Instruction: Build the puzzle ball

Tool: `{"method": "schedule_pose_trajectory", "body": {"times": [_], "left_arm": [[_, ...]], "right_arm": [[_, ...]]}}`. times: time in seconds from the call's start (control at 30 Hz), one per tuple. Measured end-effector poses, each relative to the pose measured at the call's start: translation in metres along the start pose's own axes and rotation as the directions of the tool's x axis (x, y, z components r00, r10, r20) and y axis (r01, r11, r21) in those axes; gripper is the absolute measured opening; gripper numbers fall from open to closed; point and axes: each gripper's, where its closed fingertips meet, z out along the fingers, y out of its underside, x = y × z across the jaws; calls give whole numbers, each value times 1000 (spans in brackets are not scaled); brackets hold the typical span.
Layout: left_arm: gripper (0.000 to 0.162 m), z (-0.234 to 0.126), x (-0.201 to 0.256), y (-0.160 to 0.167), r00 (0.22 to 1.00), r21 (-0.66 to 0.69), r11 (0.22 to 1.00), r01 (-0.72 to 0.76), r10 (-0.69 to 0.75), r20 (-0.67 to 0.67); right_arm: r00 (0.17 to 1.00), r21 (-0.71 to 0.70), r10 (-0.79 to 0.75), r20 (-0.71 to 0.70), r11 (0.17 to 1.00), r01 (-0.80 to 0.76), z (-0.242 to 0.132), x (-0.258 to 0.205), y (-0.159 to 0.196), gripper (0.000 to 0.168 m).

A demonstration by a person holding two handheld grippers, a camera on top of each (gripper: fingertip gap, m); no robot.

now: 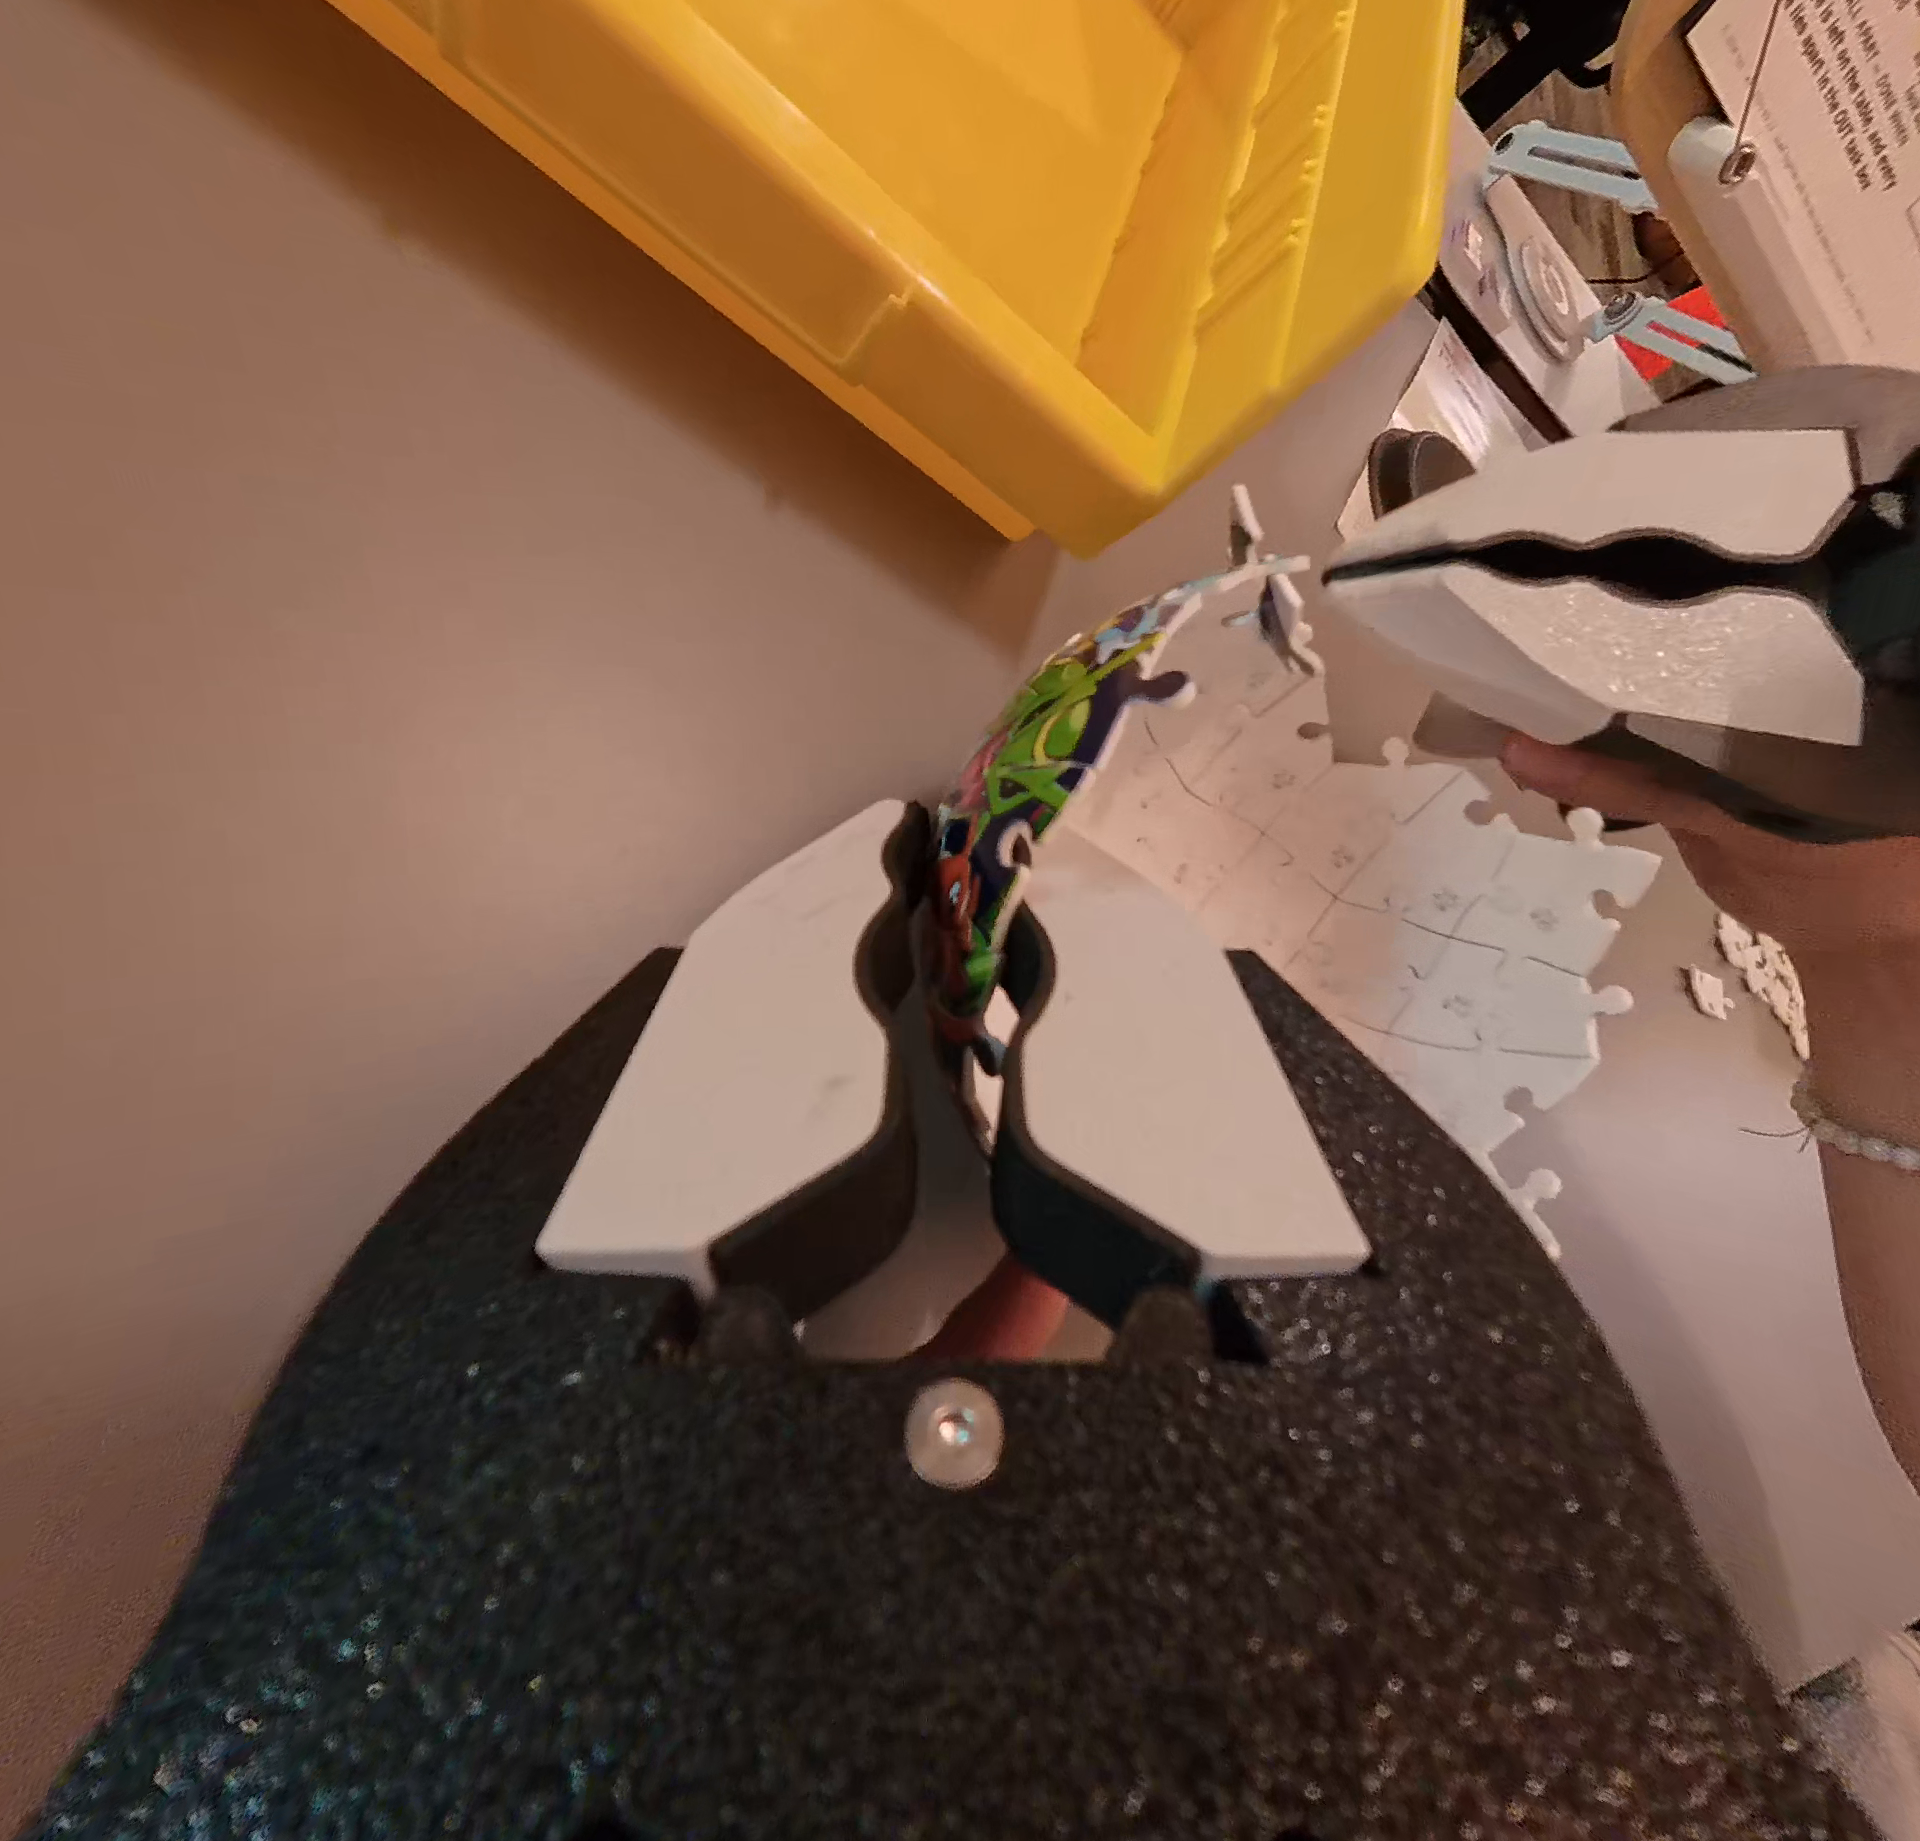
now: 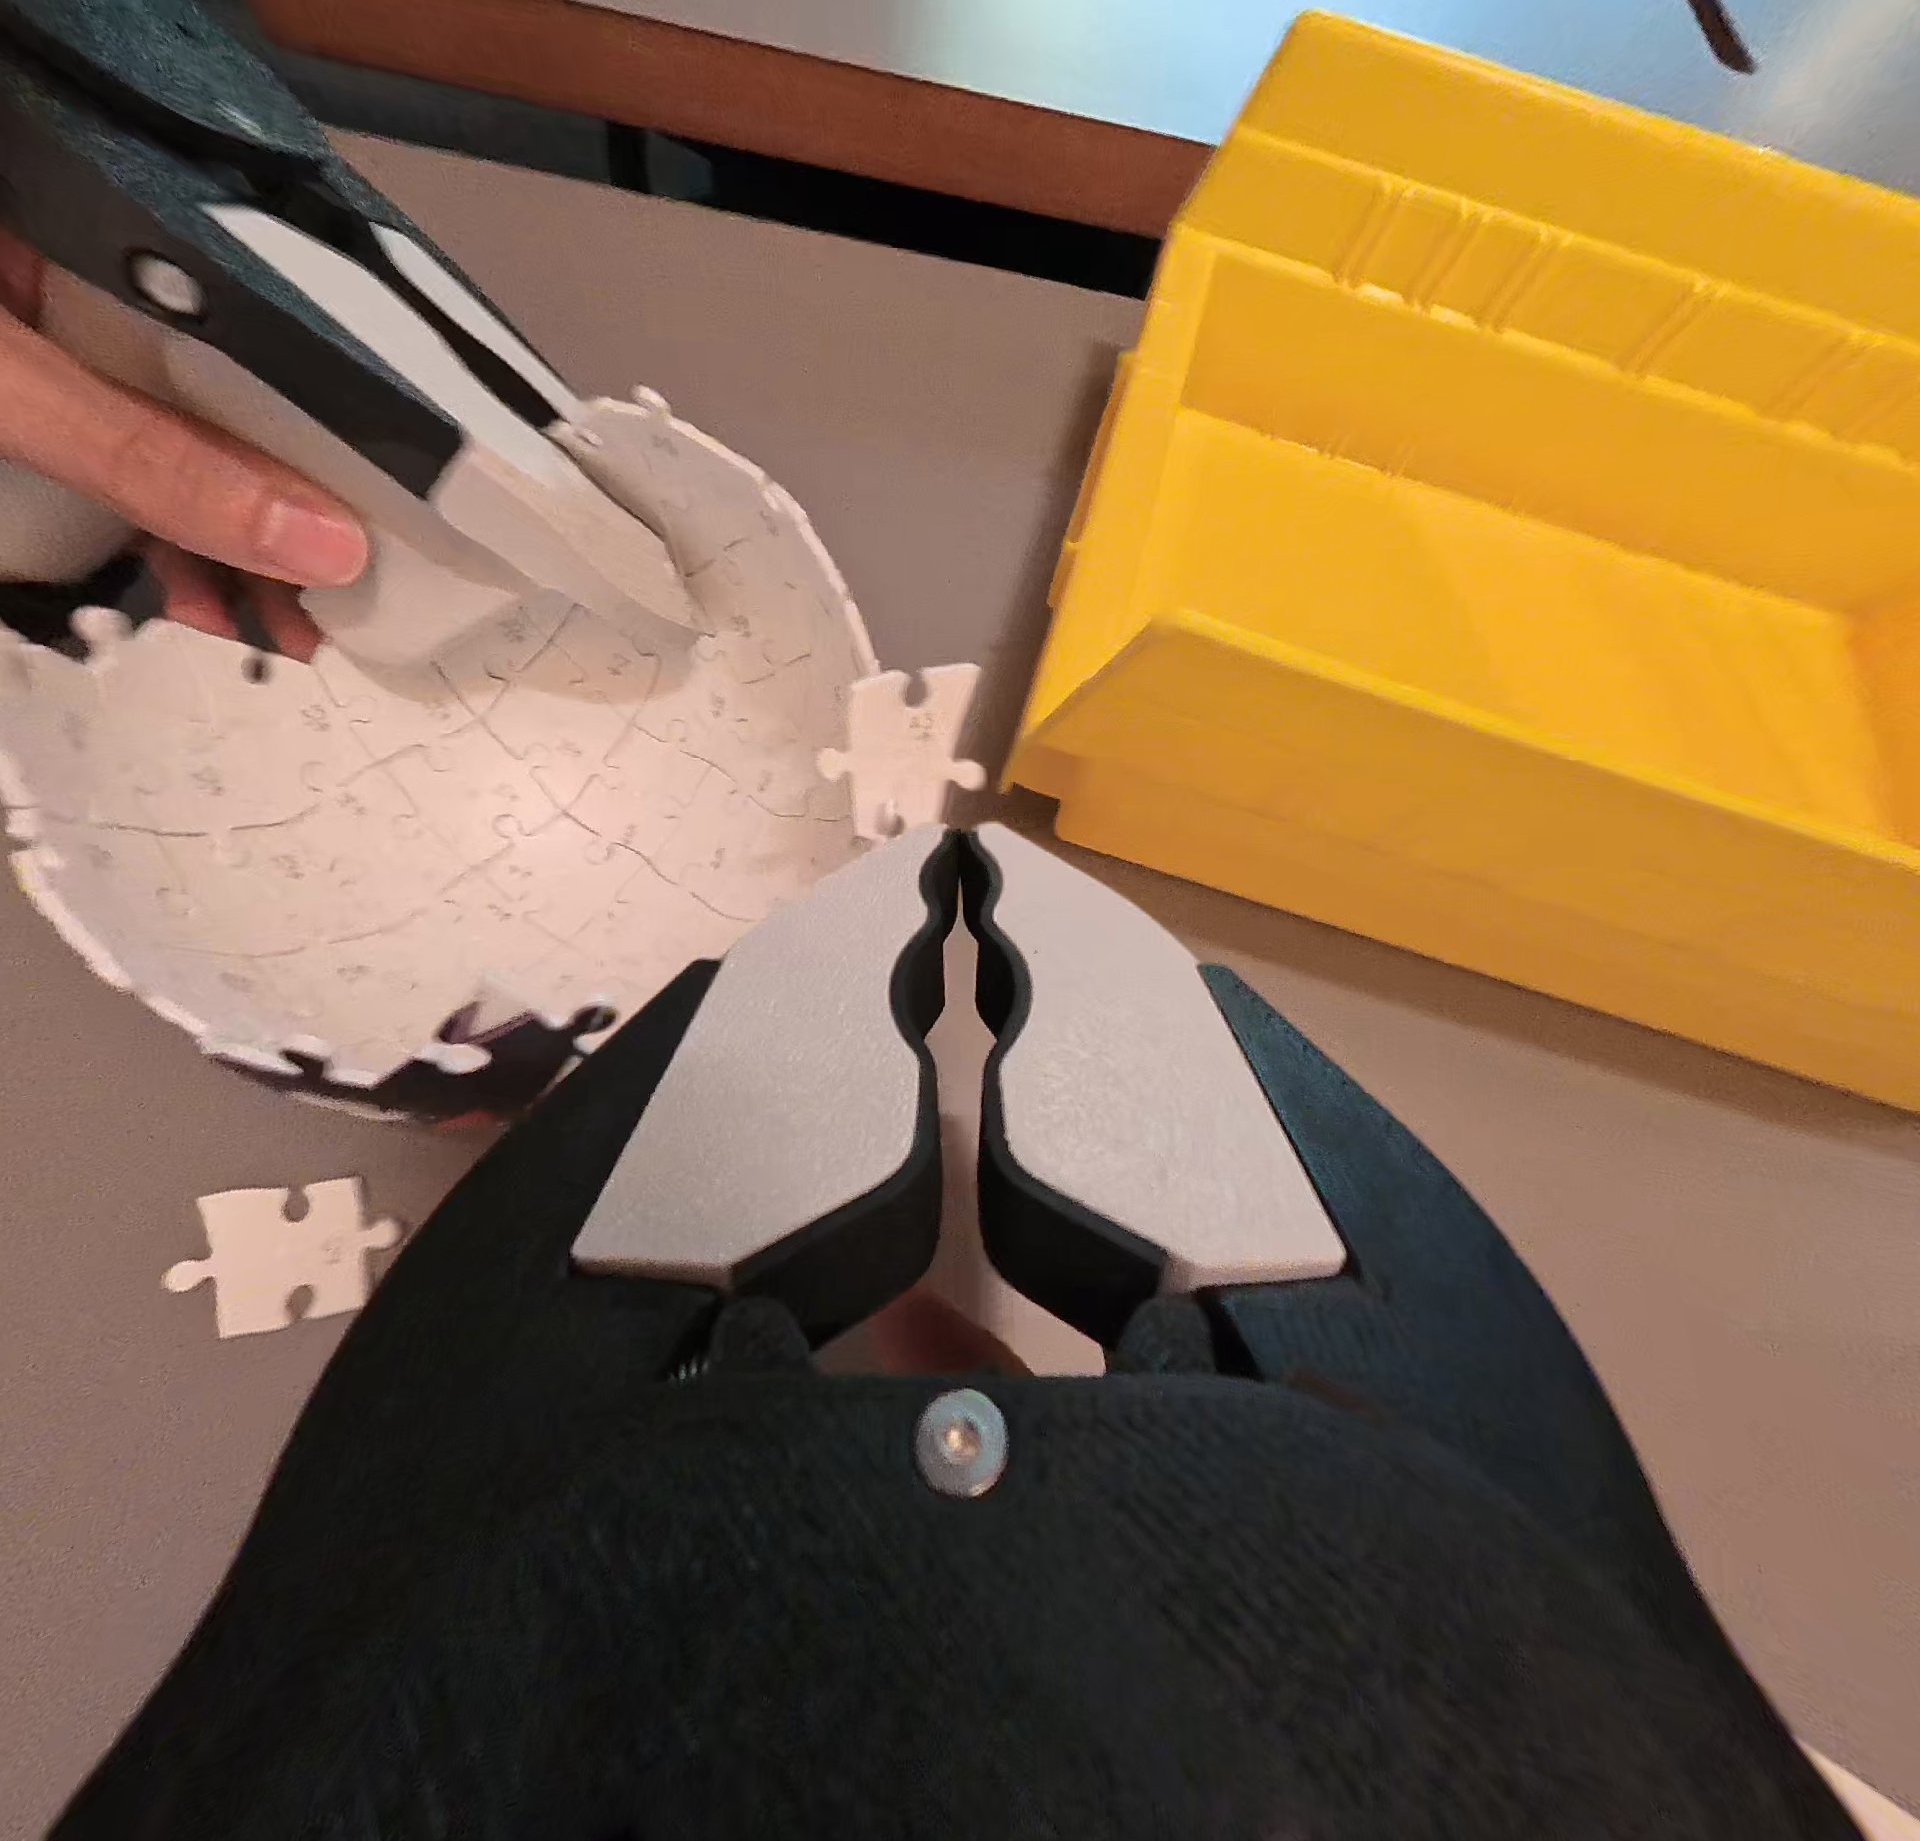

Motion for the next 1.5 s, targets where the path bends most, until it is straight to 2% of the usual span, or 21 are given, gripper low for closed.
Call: {"method": "schedule_pose_trajectory", "body": {"times": [0.1,0.17,0.3,0.47,0.53,0.57,0.63,0.83,0.93,1.07,1.23,1.37,1.5], "left_arm": [[10,0,1,1,1000,-6,1000,-15,15,2],[10,1,3,2,1000,-10,1000,-26,26,0],[10,1,6,4,998,-21,998,-63,63,-10],[9,2,10,6,995,-35,994,-103,102,-25],[9,3,11,7,994,-38,994,-103,102,-28],[9,3,10,7,994,-38,994,-103,102,-29],[9,3,10,7,995,-40,994,-99,98,-27],[8,3,7,6,996,-32,996,-88,88,-15],[9,2,6,3,997,-19,997,-71,71,-18],[9,1,6,1,999,-7,999,-51,51,-9],[9,2,5,1,999,-1,999,-42,42,-1],[9,3,6,3,999,-16,999,-44,44,-3],[9,3,8,4,998,-21,998,-60,60,7]], "right_arm": [[999,52,-29,37,998,27,-1,-5,-3,1],[993,88,-15,115,996,4,-3,-11,-9,16],[986,34,14,166,999,-20,0,-5,-9,41],[944,-94,55,325,995,-26,5,-17,4,52],[924,-108,65,378,994,-26,4,-21,6,51],[918,-103,51,393,995,-11,3,-23,7,43],[915,-84,17,403,996,18,2,-23,6,18],[938,-24,-67,339,996,80,5,-19,0,18],[951,-1,-41,308,999,43,4,-17,-3,16],[980,31,4,199,999,-11,5,-10,-5,17],[996,47,-73,54,996,71,3,-8,-6,15],[989,38,-32,147,999,27,1,-15,-7,13],[983,-24,-95,158,995,100,2,-12,-4,10]]}}
